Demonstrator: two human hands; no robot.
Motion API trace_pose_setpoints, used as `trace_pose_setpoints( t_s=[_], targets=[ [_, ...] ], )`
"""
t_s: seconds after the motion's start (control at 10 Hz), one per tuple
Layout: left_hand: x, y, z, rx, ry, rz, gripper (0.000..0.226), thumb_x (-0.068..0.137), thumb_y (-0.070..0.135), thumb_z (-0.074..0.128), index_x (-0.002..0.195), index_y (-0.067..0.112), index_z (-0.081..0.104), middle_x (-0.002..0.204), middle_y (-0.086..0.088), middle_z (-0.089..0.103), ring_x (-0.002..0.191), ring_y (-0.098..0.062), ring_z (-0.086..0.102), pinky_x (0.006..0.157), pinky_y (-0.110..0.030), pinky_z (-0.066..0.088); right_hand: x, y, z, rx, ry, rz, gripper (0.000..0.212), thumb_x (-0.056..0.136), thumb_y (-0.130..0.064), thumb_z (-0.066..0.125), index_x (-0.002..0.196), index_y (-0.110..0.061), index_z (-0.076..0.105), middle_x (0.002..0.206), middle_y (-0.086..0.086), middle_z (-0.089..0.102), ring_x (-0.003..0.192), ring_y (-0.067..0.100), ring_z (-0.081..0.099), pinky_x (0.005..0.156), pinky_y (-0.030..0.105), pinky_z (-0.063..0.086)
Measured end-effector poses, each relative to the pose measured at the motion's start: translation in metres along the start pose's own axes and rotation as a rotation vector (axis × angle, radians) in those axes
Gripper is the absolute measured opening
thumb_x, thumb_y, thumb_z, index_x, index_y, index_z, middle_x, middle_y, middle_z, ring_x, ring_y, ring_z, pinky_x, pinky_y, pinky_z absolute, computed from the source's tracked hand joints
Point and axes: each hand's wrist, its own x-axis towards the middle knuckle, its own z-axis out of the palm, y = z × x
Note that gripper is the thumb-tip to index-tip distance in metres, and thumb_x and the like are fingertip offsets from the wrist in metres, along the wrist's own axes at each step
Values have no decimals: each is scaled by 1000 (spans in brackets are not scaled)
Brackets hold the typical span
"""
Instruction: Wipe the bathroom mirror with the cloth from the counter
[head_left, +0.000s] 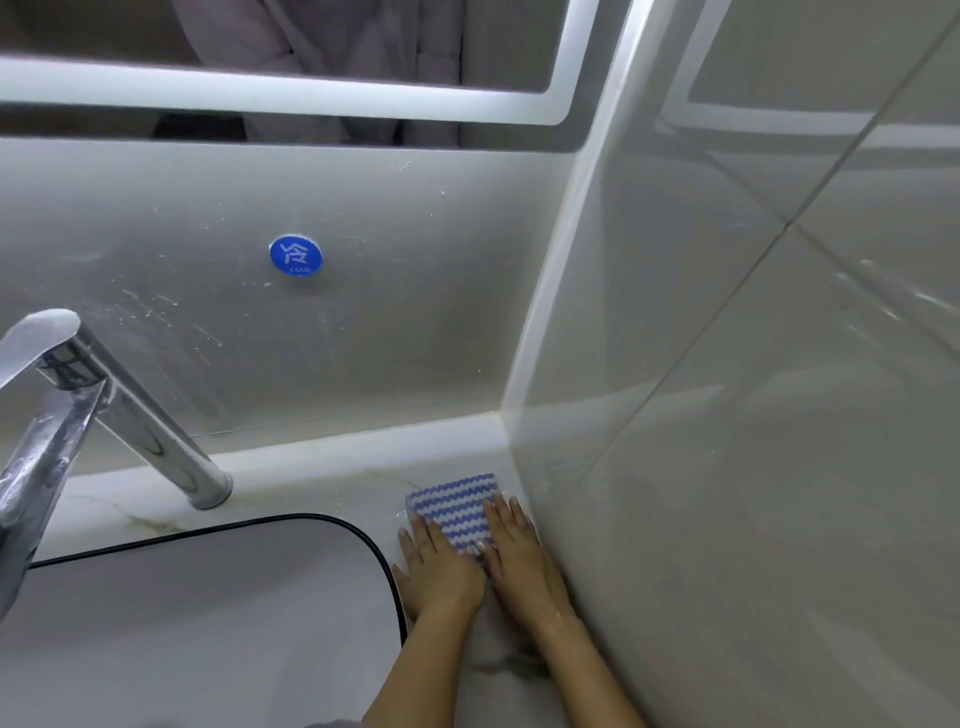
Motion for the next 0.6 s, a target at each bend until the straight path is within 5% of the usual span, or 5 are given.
trace_pose_setpoints(
  t_s=[0.4,0.5,0.6],
  targets=[
    [-7,-2,-7,212,48,27,67,101,41,13,145,2,-18,156,-11,-21,144,-28,-19,117,-45,-10,-1,-2,-1,-21,-113,78,56,106,-34,20,153,-14,-5,161,1,-10,147,13,-13,116,27,-8],
    [-19,3,-17,240,216,138,66,101,40,14,144,3,-19,157,-12,-19,145,-28,-17,118,-43,-8,-8,-13,-24,166,-135,169,56,105,-35,22,154,-18,0,162,3,1,149,17,4,120,32,8],
    [-42,8,-26,307,380,299,66,101,43,13,142,7,-24,156,-12,-21,144,-30,-19,116,-42,-11,-18,-32,-41,564,-42,268,53,105,-36,29,154,-26,12,151,5,38,126,21,50,107,36,42]
  ],
)
